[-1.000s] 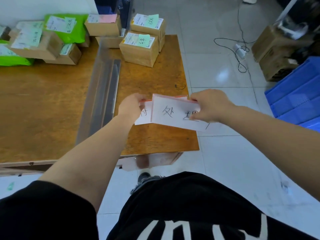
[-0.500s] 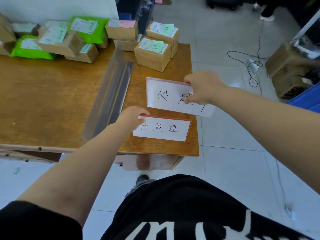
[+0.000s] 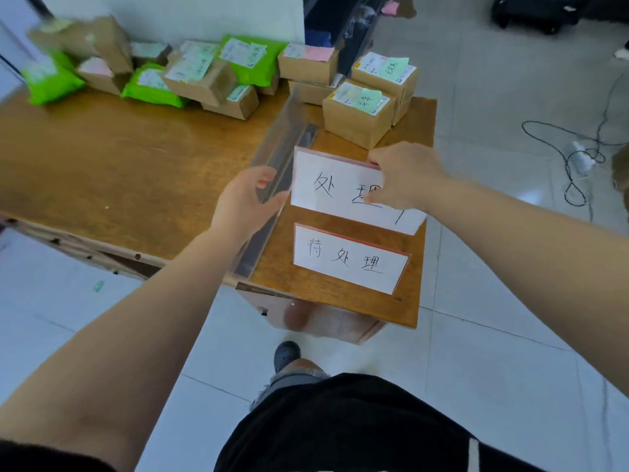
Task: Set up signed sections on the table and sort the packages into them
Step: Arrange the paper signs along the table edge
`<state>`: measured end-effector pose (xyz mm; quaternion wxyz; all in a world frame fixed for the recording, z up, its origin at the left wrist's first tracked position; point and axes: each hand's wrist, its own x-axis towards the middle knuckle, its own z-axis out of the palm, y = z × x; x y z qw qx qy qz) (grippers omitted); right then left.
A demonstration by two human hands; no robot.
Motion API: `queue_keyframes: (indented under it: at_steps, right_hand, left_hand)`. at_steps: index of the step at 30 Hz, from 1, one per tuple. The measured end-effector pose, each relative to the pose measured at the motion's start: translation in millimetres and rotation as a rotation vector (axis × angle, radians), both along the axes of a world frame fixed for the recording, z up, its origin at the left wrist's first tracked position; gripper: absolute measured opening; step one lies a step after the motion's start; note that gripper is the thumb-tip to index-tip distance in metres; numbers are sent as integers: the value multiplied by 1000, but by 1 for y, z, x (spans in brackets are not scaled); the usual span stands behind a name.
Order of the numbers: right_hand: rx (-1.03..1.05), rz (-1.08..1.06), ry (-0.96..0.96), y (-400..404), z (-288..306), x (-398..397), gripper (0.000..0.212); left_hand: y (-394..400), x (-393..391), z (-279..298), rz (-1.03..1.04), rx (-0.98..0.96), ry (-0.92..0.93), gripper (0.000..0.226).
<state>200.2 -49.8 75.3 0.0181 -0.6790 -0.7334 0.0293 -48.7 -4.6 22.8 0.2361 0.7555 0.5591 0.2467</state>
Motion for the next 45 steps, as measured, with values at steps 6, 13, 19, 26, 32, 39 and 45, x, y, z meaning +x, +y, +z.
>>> queue_keyframes:
  at_steps: [6,13,19,26,32,39,45]
  right_hand:
    - [64,135,31,25,16,-51,31]
    - [119,228,-22,60,36,-148,31]
    - [143,245,-43,97,28,-251,33]
    - [71,193,-63,127,-12,-340,30]
    - [-6,178,-37,158,-34,-376,29]
    - [-57,151,23,214,-66,-403,28]
    - [-102,127,33,263,-83,-435,27]
  left_hand:
    - [2,-36,47,0,178,70,73]
    - [36,-115,91,-79,223,314,52]
    - [69,-200,91,-153,247,391,40]
    - [105,-283,57,-223,225,440,36]
    - [143,-317,31,-260,176,496,38]
    - [201,-336,7,-264,135,561,36]
    - [249,-367,-11,-253,63,562,35]
